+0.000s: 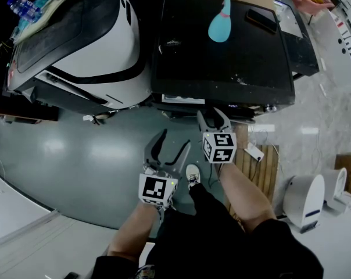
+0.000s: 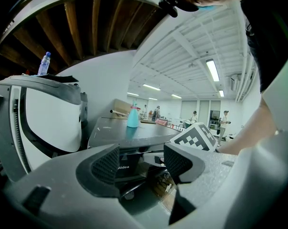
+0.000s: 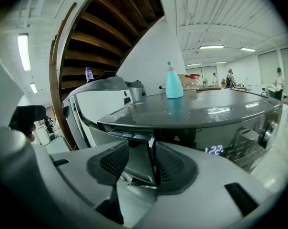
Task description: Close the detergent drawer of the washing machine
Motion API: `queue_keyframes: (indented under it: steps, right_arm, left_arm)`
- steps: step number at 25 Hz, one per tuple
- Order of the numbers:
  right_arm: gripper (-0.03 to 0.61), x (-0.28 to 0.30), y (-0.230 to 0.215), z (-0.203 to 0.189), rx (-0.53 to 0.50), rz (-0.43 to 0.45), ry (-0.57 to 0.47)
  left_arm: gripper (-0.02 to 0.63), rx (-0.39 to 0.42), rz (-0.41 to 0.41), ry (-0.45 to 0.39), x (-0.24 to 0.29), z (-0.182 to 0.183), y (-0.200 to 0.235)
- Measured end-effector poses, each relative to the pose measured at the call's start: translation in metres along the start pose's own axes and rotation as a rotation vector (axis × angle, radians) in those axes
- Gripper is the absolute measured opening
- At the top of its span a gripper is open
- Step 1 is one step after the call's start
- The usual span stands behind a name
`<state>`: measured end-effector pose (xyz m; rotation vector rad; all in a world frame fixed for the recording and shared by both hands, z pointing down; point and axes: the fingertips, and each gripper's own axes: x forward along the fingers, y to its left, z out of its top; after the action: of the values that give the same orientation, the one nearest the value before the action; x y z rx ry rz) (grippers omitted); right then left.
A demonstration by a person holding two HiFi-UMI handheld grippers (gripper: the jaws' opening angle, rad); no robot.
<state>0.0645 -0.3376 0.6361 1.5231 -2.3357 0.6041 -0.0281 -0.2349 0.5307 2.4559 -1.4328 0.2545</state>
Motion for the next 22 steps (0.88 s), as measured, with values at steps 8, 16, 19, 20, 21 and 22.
queue_keyframes:
  steps: [8, 16, 19, 20, 21, 22]
  right_arm:
    - [0.215, 0.008, -0.011, 0.004, 0.057, -0.063, 0.0]
    - [0.227, 0.012, -0.015, 0.005, 0.073, -0.109, -0.012]
    - [0.227, 0.012, -0.015, 0.006, 0.076, -0.134, -0.011]
    - [0.227, 0.012, -0.015, 0.005, 0.076, -0.14, -0.01]
    - [0.227, 0.013, -0.015, 0.004, 0.075, -0.146, -0.009]
    - [0.227, 0.013, -0.015, 0.003, 0.074, -0.151, -0.009]
  left_arm:
    - [0.273, -0.008, 0.0, 0.004, 0.002, 0.0, -0.003]
    - [0.273, -0.008, 0.007, 0.001, 0.002, 0.001, -0.001]
    - [0.273, -0.012, 0.01, 0.004, 0.001, 0.0, -0.001]
    - [0.273, -0.012, 0.012, 0.006, 0.001, -0.001, 0.0]
    - [0.273, -0.013, 0.013, 0.006, 0.0, -0.001, 0.0]
    - [0.273, -0.013, 0.015, 0.007, 0.0, -0.001, 0.001]
